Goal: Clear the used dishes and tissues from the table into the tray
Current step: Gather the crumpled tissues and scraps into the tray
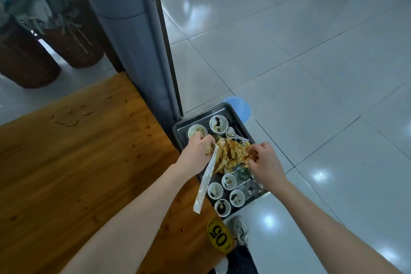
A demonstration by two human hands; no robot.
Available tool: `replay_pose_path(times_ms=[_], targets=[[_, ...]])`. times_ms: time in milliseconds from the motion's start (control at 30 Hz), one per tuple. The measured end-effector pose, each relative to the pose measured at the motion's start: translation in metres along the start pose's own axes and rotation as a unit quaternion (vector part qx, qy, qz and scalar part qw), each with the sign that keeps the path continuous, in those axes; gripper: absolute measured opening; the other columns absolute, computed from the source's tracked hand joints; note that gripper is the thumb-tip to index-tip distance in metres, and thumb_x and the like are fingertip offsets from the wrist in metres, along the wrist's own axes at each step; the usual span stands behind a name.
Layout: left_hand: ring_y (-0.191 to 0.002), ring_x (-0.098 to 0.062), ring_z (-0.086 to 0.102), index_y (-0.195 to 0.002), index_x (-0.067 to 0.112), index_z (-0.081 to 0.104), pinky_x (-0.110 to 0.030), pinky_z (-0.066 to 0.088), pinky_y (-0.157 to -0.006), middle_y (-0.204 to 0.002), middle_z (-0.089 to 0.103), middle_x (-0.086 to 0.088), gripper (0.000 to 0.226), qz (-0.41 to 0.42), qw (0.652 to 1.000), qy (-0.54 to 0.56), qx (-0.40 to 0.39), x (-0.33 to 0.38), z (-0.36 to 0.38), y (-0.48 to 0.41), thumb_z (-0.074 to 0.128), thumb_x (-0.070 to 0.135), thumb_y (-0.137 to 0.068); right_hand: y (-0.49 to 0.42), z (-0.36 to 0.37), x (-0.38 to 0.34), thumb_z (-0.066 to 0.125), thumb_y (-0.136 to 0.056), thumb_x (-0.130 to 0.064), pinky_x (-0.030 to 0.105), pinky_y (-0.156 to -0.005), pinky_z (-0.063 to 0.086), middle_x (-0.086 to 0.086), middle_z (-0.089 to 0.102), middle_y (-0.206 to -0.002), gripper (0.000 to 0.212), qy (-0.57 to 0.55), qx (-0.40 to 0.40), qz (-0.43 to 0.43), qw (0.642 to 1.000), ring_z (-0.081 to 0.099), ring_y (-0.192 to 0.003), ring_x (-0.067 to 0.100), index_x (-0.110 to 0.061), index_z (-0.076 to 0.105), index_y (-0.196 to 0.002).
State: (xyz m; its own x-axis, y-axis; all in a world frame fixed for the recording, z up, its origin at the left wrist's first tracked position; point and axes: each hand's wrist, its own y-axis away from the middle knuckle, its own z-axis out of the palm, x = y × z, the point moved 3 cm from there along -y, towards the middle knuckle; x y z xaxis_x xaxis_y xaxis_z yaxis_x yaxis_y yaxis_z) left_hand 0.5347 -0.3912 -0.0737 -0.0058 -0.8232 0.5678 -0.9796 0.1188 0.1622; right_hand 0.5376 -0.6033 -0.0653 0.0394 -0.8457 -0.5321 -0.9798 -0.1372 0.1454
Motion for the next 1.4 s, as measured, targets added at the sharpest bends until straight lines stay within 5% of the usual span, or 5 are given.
replay_pose_path(times_ms=[467,633,733,1400], targets=[[-0.107,-0.018,0.044,-0.125,0.025,0.051,-0.035,0.049,-0.091,-0.114,0.038,0.002,0.039,-0.137,0.987,0.075,0.048,0.011,0.047,-0.106,0.061,0.013,-0.090,-0.135,0.016,0.044,0.057,-0.086,-0.010,0.029,-0.068,0.045,0.000,0.042,-0.099,0.021,0.013,-0.104,-0.032,0.994,0.051,-0.084,0.019,-0.015,0.058,-0.107],[-0.119,-0.018,0.046,-0.140,0.029,0.040,-0.031,0.042,-0.101,-0.134,0.036,0.003,0.058,-0.167,0.977,0.129,-0.008,0.004,0.069,-0.117,0.065,0.022,-0.089,-0.169,0.032,0.055,0.058,-0.090,-0.012,0.031,-0.092,0.044,0.006,0.047,-0.120,0.038,0.003,-0.156,-0.033,0.987,0.052,-0.108,0.023,-0.011,0.056,-0.127],[-0.125,-0.017,0.043,-0.144,0.031,0.034,-0.025,0.038,-0.098,-0.145,0.030,0.004,0.064,-0.185,0.973,0.137,-0.030,-0.002,0.075,-0.115,0.065,0.020,-0.089,-0.176,0.037,0.059,0.059,-0.089,-0.011,0.030,-0.092,0.042,0.005,0.047,-0.126,0.040,0.005,-0.185,-0.034,0.982,0.052,-0.111,0.022,-0.014,0.056,-0.129],[-0.129,-0.019,0.040,-0.143,0.026,0.037,-0.038,0.037,-0.108,-0.144,0.039,0.001,0.054,-0.261,0.961,-0.008,0.089,-0.004,-0.013,-0.054,0.057,0.021,-0.093,-0.163,0.014,-0.014,0.058,-0.088,-0.008,0.033,-0.095,0.043,0.001,0.050,-0.132,0.043,0.062,-0.188,-0.155,0.968,0.045,-0.119,0.020,-0.018,0.054,-0.129]])
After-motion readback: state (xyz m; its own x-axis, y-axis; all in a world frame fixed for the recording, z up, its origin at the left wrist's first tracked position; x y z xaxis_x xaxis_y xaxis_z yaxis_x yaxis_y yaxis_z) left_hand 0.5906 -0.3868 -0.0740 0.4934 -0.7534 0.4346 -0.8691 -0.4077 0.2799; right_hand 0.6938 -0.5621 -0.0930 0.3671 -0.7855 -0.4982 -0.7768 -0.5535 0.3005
